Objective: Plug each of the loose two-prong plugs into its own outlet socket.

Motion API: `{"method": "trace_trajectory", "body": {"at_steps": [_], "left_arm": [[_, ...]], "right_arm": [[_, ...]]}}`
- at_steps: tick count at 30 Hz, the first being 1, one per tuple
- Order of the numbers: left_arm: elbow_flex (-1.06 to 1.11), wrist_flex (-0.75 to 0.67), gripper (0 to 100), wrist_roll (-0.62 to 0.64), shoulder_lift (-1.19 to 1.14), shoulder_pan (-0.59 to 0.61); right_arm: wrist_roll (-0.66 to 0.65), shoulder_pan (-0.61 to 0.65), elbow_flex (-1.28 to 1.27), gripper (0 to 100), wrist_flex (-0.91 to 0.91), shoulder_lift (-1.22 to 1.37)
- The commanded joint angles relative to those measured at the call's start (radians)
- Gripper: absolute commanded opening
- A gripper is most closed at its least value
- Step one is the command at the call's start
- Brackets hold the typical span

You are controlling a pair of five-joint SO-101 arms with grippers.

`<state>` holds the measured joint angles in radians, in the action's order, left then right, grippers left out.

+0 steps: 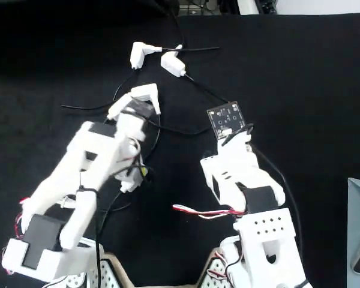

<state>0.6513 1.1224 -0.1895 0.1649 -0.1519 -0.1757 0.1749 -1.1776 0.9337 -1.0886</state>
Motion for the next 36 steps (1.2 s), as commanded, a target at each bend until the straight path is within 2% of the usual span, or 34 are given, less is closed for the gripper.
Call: {"method": "trace_trajectory", "body": {"at_steps": [1,7,11,17,22,24,27,31,36], "left_arm": [[-0.053,-0.046,30,-0.023,0.029,0.088],[-0.053,-0.143,30,-0.080,0.029,0.216],[-0.053,-0.146,30,-0.080,0.032,0.242],[-0.124,0.044,30,-0.080,0.152,0.196],[-0.062,0.123,30,-0.078,0.324,0.065],[-0.001,0.095,30,-0.078,0.365,0.016],[0.122,-0.032,30,-0.078,0.381,-0.008],[0.269,-0.212,30,-0.080,0.379,0.008],[0.332,-0.310,27,-0.080,0.379,0.050]], "right_arm": [[-0.006,-0.009,0.054,28.9,-0.014,-0.012],[-0.006,-0.009,0.054,28.9,-0.014,-0.012],[-0.006,-0.009,0.054,28.9,-0.014,-0.012],[-0.006,-0.009,0.054,28.9,-0.014,-0.012],[-0.006,-0.009,0.054,28.9,-0.014,-0.012],[-0.006,-0.009,0.054,28.9,-0.014,-0.012],[-0.006,-0.009,0.048,28.9,-0.012,-0.012],[-0.006,-0.008,0.033,28.9,-0.018,-0.012],[-0.006,-0.008,0.035,28.9,-0.018,-0.012]]}}
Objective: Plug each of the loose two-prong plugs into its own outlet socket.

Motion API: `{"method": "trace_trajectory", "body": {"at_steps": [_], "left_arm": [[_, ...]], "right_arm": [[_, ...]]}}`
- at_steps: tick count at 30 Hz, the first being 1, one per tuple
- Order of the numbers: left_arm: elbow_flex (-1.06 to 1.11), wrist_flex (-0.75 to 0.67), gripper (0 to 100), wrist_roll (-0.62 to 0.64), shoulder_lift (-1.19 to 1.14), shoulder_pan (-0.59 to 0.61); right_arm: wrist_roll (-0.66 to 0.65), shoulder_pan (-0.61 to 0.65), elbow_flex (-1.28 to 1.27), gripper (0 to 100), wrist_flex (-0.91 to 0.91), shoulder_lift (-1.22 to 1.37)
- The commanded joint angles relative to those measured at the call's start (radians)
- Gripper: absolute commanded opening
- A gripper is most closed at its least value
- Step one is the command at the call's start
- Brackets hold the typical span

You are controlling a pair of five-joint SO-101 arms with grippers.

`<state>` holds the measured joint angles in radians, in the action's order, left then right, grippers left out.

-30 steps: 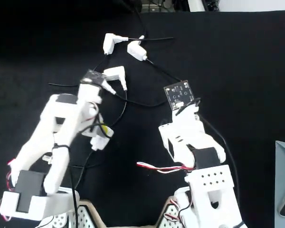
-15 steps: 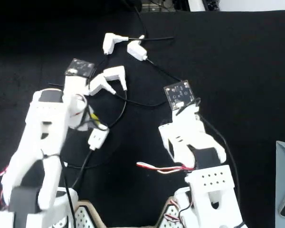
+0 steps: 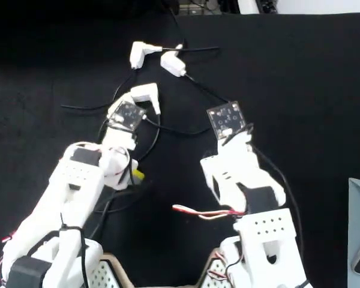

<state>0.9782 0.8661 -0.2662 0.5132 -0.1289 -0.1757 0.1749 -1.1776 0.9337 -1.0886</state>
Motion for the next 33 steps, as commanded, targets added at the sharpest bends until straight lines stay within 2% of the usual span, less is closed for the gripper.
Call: {"method": "trace_trajectory", "body": {"at_steps": [1,6,10,14,22,26,30,33], "left_arm": [[0.012,-0.071,26,-0.003,0.031,0.033],[0.064,-0.109,25,-0.003,0.031,0.036],[0.101,-0.103,24,-0.003,0.031,-0.036],[0.113,-0.103,16,-0.051,0.031,-0.094],[0.114,-0.103,14,-0.066,0.025,-0.096],[0.090,-0.110,15,-0.066,-0.048,-0.097],[0.021,-0.100,25,-0.034,-0.144,-0.085],[-0.028,-0.100,26,0.009,-0.192,-0.054]], "right_arm": [[-0.006,-0.008,0.035,28.9,-0.018,-0.012],[-0.006,-0.008,0.035,28.9,-0.018,-0.012],[-0.006,-0.008,0.035,28.9,-0.018,-0.012],[-0.006,-0.008,0.035,28.9,-0.018,-0.012],[-0.006,-0.008,0.035,28.9,-0.018,-0.012],[-0.006,-0.008,0.036,28.9,-0.017,-0.012],[-0.006,-0.008,0.036,28.9,-0.015,-0.012],[-0.006,-0.008,0.035,28.9,-0.014,-0.012]]}}
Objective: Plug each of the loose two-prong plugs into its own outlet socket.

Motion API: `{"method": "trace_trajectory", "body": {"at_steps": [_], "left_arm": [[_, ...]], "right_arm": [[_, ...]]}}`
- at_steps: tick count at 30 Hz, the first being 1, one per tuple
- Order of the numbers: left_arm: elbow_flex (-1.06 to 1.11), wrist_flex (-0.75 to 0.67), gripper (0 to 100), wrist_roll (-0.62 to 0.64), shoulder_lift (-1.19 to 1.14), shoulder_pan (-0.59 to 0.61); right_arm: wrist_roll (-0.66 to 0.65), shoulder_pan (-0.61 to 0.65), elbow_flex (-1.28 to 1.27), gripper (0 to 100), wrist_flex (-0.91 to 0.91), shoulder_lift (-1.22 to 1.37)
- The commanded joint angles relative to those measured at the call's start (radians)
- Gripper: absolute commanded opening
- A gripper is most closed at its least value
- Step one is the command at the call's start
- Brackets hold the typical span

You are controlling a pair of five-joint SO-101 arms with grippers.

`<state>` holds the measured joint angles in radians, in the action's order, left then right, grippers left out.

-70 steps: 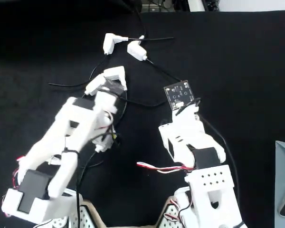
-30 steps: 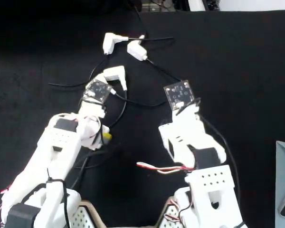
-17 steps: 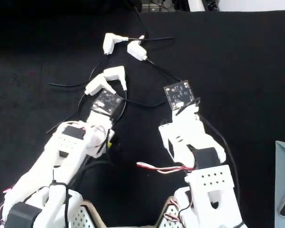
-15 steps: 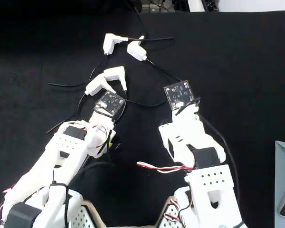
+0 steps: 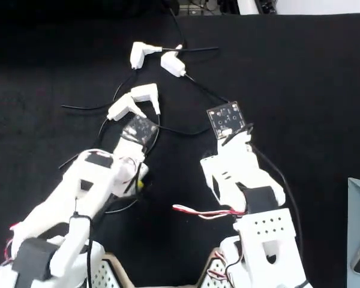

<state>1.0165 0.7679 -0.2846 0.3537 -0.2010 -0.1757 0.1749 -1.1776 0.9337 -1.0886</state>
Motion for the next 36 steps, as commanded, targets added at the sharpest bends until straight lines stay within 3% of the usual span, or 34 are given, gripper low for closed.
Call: {"method": "trace_trajectory", "body": {"at_steps": [1,5,12,19,28,36], "left_arm": [[-0.076,-0.002,26,0.028,-0.041,0.025],[-0.081,-0.002,25,0.029,-0.044,0.031],[-0.076,0.000,11,-0.011,-0.011,0.031],[-0.145,0.219,3,-0.012,0.264,0.125],[-0.249,0.443,3,-0.012,0.569,0.367],[-0.142,0.450,3,-0.014,0.730,0.575]], "right_arm": [[-0.006,-0.008,0.035,28.9,-0.014,-0.012],[-0.006,-0.008,0.035,28.9,-0.017,-0.012],[-0.006,-0.008,0.035,28.9,-0.017,-0.012],[0.005,0.006,0.054,28.9,0.014,-0.012],[0.206,0.273,0.180,28.9,0.104,0.186],[0.503,0.548,0.346,28.9,0.087,0.530]]}}
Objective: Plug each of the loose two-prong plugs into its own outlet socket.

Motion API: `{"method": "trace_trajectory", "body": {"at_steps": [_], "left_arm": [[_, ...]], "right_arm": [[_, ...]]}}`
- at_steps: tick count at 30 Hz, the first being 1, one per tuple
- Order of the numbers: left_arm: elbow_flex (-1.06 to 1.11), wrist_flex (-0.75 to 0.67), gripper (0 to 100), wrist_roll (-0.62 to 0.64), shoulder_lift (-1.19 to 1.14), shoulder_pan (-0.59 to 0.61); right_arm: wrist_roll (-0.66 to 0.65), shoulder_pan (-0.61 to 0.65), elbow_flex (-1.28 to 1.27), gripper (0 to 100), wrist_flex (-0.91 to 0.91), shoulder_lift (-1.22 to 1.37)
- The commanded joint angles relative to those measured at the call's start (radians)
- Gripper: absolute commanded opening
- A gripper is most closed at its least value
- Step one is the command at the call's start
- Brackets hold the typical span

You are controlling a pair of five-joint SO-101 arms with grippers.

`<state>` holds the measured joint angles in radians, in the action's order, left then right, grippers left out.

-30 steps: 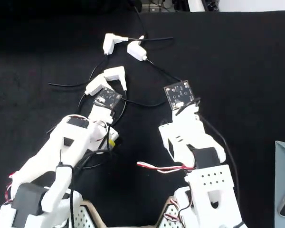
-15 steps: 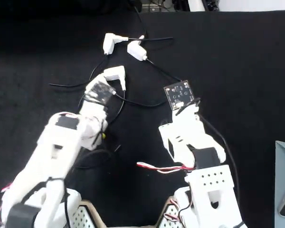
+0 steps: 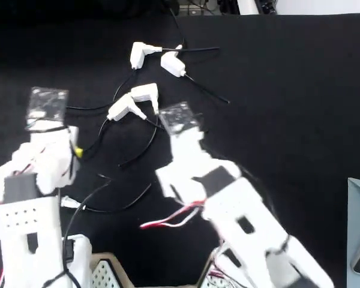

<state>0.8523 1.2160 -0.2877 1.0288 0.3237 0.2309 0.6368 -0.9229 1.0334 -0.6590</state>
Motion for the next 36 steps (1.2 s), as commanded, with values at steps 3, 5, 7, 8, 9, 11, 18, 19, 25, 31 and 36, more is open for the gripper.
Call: {"method": "trace_trajectory", "body": {"at_steps": [3,5,7,8,9,11,18,19,25,31,36], "left_arm": [[0.077,0.002,3,-0.034,0.115,0.084],[0.111,0.002,3,-0.055,0.160,0.096],[0.145,0.002,3,-0.058,0.207,0.107],[0.163,0.002,3,-0.058,0.232,0.110],[0.180,0.002,3,-0.058,0.255,0.111],[0.216,0.002,3,-0.058,0.304,0.111],[0.306,0.002,3,-0.063,0.430,0.111],[0.311,0.002,3,-0.063,0.436,0.111],[0.323,0.002,3,-0.064,0.445,0.111],[0.321,0.002,3,-0.064,0.445,0.111],[0.321,0.003,3,-0.064,0.445,0.111]], "right_arm": [[0.181,0.127,0.116,28.9,-0.080,0.229],[0.219,0.147,0.122,28.9,-0.143,0.303],[0.258,0.175,0.136,28.9,-0.196,0.377],[0.275,0.190,0.145,28.9,-0.215,0.410],[0.287,0.207,0.156,28.9,-0.227,0.444],[0.305,0.235,0.186,28.9,-0.235,0.506],[0.351,0.244,0.311,28.9,-0.235,0.713],[0.362,0.244,0.326,28.9,-0.233,0.740],[0.385,0.241,0.374,22.1,-0.236,0.843],[0.377,0.204,0.375,5.1,-0.238,0.843],[0.331,0.170,0.375,1.2,-0.232,0.843]]}}
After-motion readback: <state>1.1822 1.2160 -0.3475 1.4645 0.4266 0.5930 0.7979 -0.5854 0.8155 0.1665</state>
